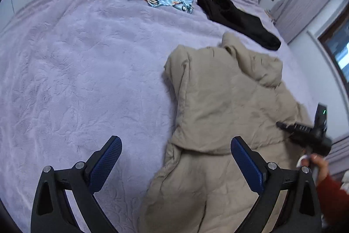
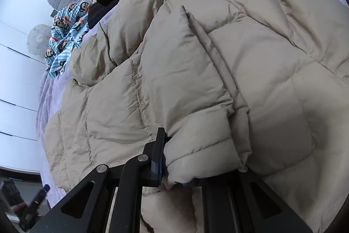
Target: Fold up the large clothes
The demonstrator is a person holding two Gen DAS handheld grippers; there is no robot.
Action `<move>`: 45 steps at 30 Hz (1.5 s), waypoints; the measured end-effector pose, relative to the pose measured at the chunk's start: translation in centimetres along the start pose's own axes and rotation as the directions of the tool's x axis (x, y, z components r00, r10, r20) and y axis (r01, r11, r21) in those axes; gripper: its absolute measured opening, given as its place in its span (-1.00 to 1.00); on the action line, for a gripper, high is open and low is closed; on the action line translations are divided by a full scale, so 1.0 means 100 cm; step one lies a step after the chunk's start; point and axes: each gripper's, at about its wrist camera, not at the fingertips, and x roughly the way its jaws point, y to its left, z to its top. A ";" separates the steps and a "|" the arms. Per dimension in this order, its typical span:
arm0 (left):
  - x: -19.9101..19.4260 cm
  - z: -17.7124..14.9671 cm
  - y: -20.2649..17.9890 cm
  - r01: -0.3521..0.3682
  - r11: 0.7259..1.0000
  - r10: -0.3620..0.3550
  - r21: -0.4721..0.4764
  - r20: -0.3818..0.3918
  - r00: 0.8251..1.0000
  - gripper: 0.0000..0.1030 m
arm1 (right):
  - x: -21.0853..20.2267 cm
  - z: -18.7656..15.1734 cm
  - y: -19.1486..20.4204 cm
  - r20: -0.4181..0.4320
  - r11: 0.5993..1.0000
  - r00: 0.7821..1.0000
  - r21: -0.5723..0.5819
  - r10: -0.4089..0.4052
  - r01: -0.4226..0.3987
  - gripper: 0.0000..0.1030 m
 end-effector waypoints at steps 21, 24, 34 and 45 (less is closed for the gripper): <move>0.126 0.061 0.007 -0.116 0.991 0.119 0.066 -0.050 0.992 -0.51 | 0.018 -0.002 0.012 0.014 0.999 1.000 0.036 0.019 -0.020 -0.81; 0.114 0.062 0.006 -0.167 0.984 0.168 0.059 -0.006 0.986 -0.51 | 0.008 -0.007 0.007 0.007 0.999 1.000 0.042 0.018 -0.018 -0.80; 0.030 0.066 0.006 -0.181 0.980 0.173 0.087 0.094 0.980 -0.50 | -0.087 -0.002 -0.012 0.179 0.990 0.974 0.001 -0.141 0.143 -0.49; 0.109 0.001 -0.022 -0.221 0.965 0.226 0.144 -0.020 0.974 -0.50 | 0.003 0.006 0.013 0.037 0.976 0.996 -0.198 -0.082 0.088 -0.76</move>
